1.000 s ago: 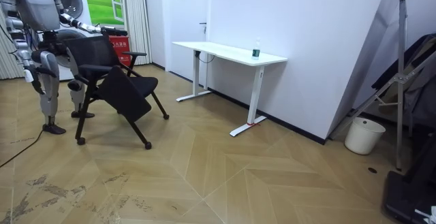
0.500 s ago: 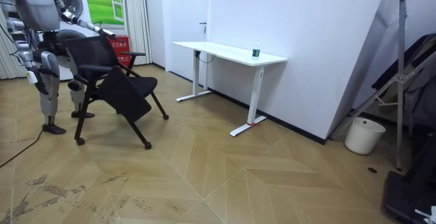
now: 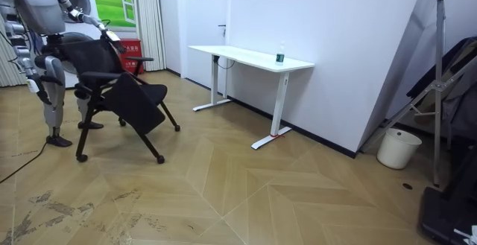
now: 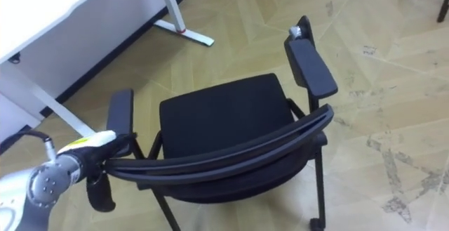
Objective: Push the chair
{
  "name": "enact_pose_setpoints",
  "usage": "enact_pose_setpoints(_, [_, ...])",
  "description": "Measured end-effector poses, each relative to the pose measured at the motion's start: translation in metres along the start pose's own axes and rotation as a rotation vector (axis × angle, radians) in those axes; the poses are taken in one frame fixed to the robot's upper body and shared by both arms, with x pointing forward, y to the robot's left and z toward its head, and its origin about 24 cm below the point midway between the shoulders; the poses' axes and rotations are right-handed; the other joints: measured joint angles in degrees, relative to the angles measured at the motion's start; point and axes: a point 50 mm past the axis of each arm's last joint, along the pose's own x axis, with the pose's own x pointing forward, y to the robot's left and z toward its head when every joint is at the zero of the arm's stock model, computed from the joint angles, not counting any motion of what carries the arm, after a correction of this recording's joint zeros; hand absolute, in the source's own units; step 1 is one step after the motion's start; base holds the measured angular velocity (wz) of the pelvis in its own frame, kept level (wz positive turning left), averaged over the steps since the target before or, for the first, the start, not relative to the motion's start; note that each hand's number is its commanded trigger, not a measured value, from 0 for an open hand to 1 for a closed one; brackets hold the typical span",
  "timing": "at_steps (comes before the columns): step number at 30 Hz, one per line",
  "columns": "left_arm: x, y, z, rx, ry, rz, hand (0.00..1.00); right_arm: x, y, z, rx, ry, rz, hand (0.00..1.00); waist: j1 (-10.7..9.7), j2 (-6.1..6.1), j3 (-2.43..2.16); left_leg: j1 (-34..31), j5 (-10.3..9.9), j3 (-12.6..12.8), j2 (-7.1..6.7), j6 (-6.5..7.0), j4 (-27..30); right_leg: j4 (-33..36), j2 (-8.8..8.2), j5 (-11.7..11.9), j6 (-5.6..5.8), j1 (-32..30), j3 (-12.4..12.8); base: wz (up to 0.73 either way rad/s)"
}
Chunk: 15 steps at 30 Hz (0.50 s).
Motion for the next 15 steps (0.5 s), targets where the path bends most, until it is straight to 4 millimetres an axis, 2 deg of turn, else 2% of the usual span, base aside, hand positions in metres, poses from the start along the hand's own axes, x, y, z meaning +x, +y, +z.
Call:
enact_pose_setpoints(6, [-0.019, 0.015, 0.024, 0.083, -0.098, -0.030, 0.00, 0.000, 0.001, 0.000, 0.003, 0.009, 0.001, 0.00, 0.8, -0.36, 0.23, -0.7, 0.0, -0.6, 0.02, 0.01, 1.0, 0.0, 0.02, 0.0, 0.02, -0.1, -0.6, 0.04])
enact_pose_setpoints(12, [-0.029, 0.018, 0.029, 0.126, -0.121, -0.059, 0.00, 0.000, 0.002, -0.002, 0.004, 0.014, 0.014, 0.00, 1.0, -0.83, 0.43, -0.9, 0.0, -0.6, -0.01, 0.05, 1.5, 0.0, -0.01, 0.0, 0.05, -0.1, -0.1, 0.00])
enact_pose_setpoints(15, [-0.034, 0.020, 0.033, 0.145, -0.138, -0.062, 0.00, 0.000, 0.001, -0.003, 0.005, 0.006, 0.019, 0.00, 1.1, -0.78, 0.33, -1.7, -0.1, -0.7, -0.01, 0.15, 1.9, 0.0, 0.02, 0.0, 0.05, -0.7, -0.1, 0.00])
